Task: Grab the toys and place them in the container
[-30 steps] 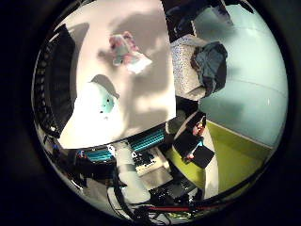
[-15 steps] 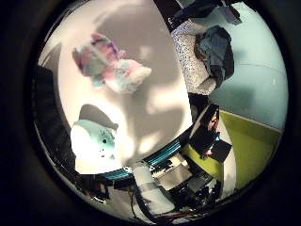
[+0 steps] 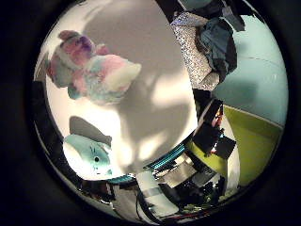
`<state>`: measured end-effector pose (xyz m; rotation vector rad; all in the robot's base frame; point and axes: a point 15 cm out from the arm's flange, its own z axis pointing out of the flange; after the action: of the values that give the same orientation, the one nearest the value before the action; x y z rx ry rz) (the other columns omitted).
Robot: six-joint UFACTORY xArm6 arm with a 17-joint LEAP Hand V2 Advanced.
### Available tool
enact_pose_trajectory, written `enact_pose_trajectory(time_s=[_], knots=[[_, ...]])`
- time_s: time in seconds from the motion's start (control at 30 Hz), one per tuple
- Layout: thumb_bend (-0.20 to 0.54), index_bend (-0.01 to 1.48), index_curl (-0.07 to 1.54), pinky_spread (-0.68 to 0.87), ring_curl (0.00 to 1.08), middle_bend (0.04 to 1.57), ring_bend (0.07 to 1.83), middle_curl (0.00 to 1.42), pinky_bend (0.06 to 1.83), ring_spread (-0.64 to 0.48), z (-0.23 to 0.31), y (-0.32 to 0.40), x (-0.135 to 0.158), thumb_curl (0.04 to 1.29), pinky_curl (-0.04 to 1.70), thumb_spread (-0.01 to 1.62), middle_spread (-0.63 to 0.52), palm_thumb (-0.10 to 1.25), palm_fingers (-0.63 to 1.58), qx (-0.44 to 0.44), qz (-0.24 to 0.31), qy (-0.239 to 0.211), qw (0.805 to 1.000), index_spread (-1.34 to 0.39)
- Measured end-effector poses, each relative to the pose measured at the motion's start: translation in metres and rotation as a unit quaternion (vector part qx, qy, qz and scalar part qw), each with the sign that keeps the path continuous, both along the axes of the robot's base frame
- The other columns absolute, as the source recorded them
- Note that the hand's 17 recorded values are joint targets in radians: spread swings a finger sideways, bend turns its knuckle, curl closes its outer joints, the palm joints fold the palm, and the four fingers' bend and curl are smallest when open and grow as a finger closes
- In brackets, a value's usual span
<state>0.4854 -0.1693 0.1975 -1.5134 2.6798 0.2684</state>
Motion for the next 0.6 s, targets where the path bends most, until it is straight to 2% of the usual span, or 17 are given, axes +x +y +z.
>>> enact_pose_trajectory(time_s=[0.17, 0.43, 0.53, 0.6], knots=[[-0.020, 0.15, 0.26, 0.43, 0.25, 0.20, 0.36, 0.34, 0.44, 0.21, -0.017, -0.012, 0.003, 0.28, 0.29, 1.14, 0.10, 0.46, 0.11, -0.003, -0.010, -0.001, 1.000, -0.16], [-0.018, 0.16, 0.27, 0.43, 0.24, 0.21, 0.35, 0.34, 0.42, 0.21, -0.040, -0.032, -0.008, 0.28, 0.29, 1.13, 0.08, 0.48, 0.13, 0.000, -0.027, 0.018, 0.999, -0.17], [-0.006, 0.17, 0.29, 0.42, 0.24, 0.25, 0.34, 0.35, 0.37, 0.19, -0.046, -0.032, -0.011, 0.30, 0.28, 1.13, 0.04, 0.54, 0.20, 0.002, -0.027, 0.024, 0.999, -0.20], [-0.010, 0.16, 0.29, 0.39, 0.25, 0.29, 0.40, 0.36, 0.33, 0.14, -0.046, -0.034, -0.014, 0.31, 0.26, 1.12, -0.02, 0.60, 0.31, 0.005, -0.029, 0.030, 0.999, -0.21]])
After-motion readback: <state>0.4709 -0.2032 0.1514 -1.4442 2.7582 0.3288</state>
